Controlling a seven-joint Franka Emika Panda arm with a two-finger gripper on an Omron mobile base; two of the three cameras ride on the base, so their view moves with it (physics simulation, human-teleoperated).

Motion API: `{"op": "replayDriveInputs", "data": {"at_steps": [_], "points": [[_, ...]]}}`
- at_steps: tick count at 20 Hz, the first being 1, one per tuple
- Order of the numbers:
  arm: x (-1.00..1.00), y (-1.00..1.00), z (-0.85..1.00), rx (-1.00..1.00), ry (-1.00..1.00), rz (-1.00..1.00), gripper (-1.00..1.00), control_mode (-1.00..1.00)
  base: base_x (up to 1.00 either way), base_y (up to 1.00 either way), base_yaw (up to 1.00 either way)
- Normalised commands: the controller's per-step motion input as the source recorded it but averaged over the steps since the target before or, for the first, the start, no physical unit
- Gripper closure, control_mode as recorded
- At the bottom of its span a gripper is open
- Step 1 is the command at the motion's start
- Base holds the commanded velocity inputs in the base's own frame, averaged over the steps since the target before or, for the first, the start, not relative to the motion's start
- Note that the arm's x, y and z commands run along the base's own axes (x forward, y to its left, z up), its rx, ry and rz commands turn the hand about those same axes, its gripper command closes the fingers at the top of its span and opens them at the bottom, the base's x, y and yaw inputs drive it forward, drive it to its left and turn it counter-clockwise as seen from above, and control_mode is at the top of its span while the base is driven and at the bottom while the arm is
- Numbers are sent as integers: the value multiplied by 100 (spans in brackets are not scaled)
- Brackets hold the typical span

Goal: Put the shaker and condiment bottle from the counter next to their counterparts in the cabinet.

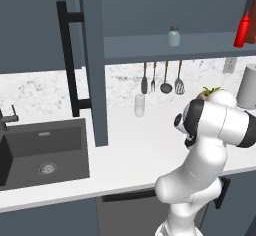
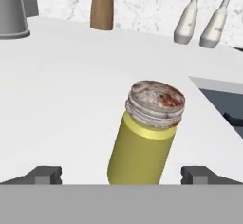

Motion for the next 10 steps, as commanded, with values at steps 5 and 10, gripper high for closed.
{"op": "replayDriveInputs", "data": {"at_steps": [5, 10], "points": [[1, -58, -11, 8, 0, 2, -100, -100, 0, 0, 0], [7, -42, -10, 5, 0, 0, 100, -100, 0, 0, 0]]}}
